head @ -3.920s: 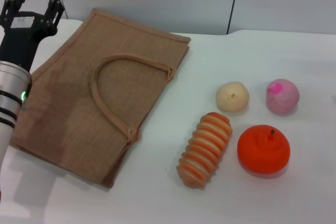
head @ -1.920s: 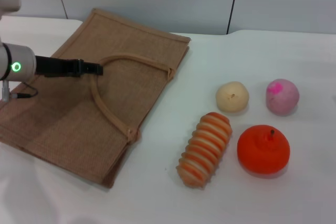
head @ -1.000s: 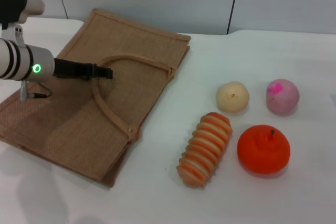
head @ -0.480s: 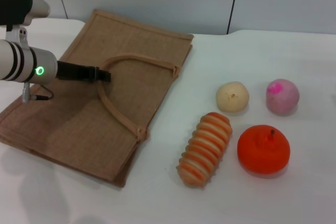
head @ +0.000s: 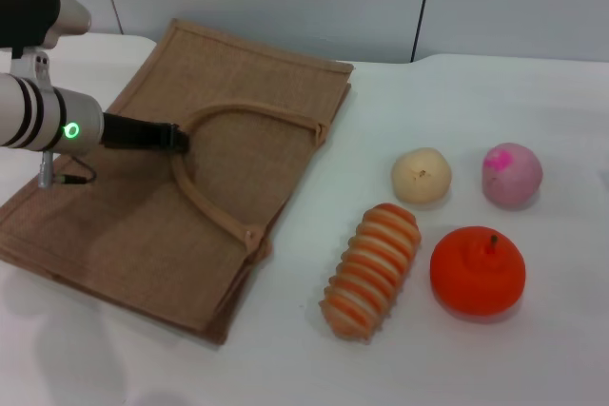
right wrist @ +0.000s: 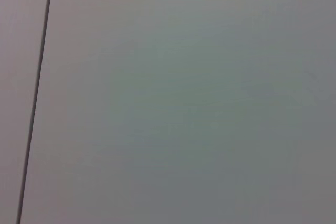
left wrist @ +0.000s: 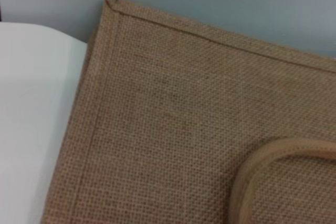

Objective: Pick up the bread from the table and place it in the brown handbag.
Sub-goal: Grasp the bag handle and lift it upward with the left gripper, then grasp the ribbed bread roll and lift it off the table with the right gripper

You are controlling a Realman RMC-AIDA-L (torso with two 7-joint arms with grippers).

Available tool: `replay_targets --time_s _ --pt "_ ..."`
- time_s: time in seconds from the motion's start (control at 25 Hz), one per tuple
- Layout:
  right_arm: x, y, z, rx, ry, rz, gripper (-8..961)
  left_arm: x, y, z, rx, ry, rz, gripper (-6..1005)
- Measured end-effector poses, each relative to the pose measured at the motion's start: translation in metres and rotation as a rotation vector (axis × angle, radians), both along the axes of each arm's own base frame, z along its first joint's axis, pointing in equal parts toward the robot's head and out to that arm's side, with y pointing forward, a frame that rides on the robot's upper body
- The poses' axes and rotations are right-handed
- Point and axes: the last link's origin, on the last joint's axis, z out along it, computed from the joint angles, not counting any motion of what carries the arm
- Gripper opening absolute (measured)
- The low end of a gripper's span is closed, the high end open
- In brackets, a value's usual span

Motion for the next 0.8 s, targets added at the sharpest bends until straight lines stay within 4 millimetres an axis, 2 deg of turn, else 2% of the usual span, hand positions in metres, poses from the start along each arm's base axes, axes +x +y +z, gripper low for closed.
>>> replay_targets --time_s 0.28,0.52,0.8 --pt "0.000 0.000 0.000 0.000 -0.001 -0.001 890 -0.002 0.003 -0.004 0.023 0.022 0.008 143" --pt "0.002 -0.001 0.000 0.000 -0.002 -0.005 890 0.001 0.006 -0.006 0.050 0.008 -0.013 126" --pt "0.001 -0.001 -0.005 -0.030 0.003 -0.009 890 0.014 -0.001 -0.001 0.098 -0.182 -0.150 121"
